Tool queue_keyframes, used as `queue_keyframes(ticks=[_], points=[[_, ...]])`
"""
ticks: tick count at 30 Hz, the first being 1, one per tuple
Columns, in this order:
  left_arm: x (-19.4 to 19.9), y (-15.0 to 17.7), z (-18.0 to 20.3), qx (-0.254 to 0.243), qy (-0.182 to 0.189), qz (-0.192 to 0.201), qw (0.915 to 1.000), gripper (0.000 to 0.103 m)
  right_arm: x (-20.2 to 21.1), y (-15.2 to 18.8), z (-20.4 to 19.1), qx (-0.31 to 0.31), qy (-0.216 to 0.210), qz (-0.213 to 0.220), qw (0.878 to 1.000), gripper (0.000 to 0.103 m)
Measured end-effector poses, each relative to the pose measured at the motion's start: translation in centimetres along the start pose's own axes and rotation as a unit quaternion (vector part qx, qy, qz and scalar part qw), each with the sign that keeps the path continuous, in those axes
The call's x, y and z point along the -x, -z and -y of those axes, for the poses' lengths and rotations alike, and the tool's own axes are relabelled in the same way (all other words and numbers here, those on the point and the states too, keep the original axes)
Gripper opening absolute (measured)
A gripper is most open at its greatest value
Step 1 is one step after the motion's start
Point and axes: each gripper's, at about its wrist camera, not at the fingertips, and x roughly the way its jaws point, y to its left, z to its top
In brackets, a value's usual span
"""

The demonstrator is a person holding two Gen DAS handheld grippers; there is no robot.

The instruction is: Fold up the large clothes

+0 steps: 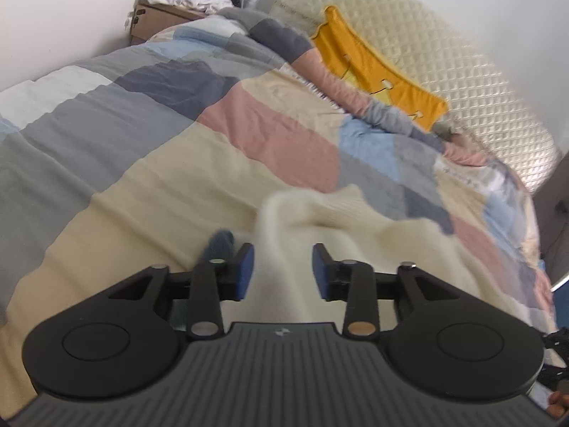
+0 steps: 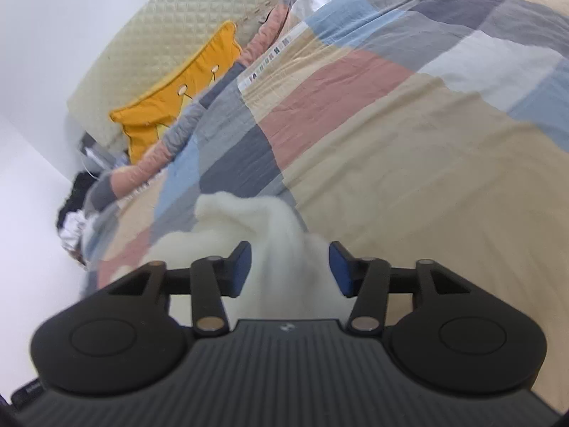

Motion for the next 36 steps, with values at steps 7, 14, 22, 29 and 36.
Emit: queue_keyframes(ticks=[7, 14, 22, 29, 36], points=[[5.2, 4.6, 1.9, 0.038, 0.064, -0.007, 0.9972, 0.049, 4.2, 3.0, 1.4, -0.055, -0.037, -0.007, 0.998, 0.052], [6.8, 9.9, 3.2, 0.071, 0.087, -0.054, 0.9921, 0.054, 5.5, 2.9, 3.6, -0.116, 0.007, 0.024, 0.993, 0.052], [7.7, 12.1, 2.1, 0.111, 0.092, -0.088, 0.9856, 0.061, 3.5, 3.1, 4.4, -0.151, -0.037, 0.003, 0.988, 0.051], [5.9, 12.3, 0.8, 0.152, 0.096, -0.128, 0.9754, 0.071, 1.5, 3.3, 4.7, -0.170, -0.049, -0.019, 0.984, 0.021], [5.3, 12.3, 0.4, 0.166, 0.108, -0.137, 0.9706, 0.074, 4.5, 2.8, 2.8, -0.128, -0.109, 0.056, 0.984, 0.014]])
